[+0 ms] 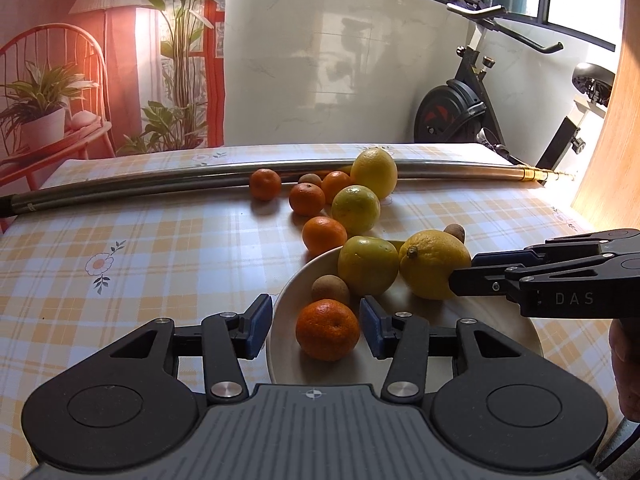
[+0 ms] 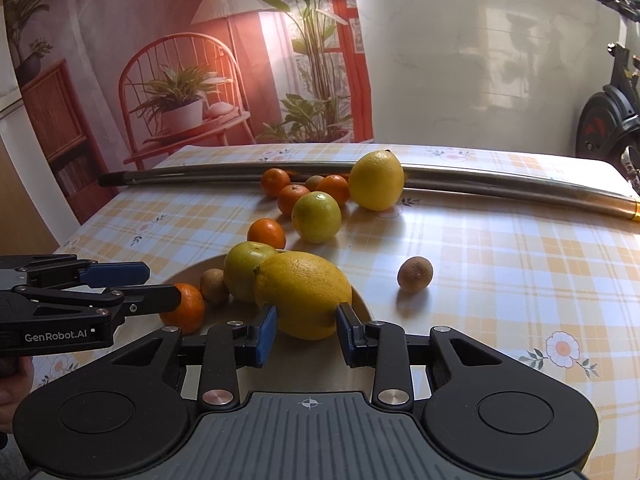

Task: Organize fruits
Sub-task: 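Lower the lemon onto the plate and open the right tool while the left releases the mandarin, then withdraw both open tools up and away from the white plate, then move the right tool to the lemon by the rail while the left approaches the mandarins, then close the right tool on the lemon and lift it, then close the left tool on a brown kiwi while the right holds the lemon up, then carry the kiwi and the lemon over the white plate with both tools, then lower the lemon onto the plate and open the right tool while the left releases the kiwi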

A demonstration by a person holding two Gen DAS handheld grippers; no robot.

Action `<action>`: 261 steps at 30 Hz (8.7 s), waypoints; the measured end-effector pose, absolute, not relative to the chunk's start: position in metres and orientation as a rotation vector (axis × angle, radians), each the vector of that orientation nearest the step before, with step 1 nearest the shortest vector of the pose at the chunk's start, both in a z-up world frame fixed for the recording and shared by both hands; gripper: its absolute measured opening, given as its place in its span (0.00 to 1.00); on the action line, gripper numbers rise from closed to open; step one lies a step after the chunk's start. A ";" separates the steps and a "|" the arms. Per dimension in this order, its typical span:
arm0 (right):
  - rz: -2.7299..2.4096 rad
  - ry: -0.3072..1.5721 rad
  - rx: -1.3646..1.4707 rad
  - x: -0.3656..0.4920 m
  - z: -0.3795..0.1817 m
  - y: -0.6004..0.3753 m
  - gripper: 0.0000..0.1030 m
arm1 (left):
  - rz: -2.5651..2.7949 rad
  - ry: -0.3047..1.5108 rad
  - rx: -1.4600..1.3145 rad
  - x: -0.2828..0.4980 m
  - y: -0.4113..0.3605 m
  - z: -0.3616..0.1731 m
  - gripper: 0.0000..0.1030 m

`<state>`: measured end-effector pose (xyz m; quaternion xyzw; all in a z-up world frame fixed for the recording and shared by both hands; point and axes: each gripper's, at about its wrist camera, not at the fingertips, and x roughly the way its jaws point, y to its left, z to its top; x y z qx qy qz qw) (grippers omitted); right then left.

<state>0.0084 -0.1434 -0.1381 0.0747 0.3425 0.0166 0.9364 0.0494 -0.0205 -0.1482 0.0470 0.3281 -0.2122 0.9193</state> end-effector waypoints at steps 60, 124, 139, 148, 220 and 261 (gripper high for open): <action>-0.217 0.474 0.203 0.028 -0.092 -0.210 0.35 | -0.297 0.451 0.183 0.090 -0.005 -0.074 0.90; -0.036 0.720 0.228 0.186 -0.173 -0.203 0.51 | -0.336 0.658 0.063 0.153 -0.023 -0.104 0.83; -0.101 0.631 0.261 0.111 -0.150 -0.246 0.50 | -0.441 0.717 0.038 0.143 -0.055 -0.100 0.83; -0.143 0.574 0.243 0.052 -0.149 -0.275 0.50 | -0.560 0.790 0.049 0.137 -0.117 -0.121 0.83; -0.039 0.664 0.282 -0.041 -0.159 -0.138 0.51 | -0.475 0.822 0.039 0.030 -0.008 -0.152 0.25; -0.061 0.634 0.062 -0.046 -0.180 -0.108 0.52 | -0.401 0.706 0.188 0.011 -0.020 -0.172 0.35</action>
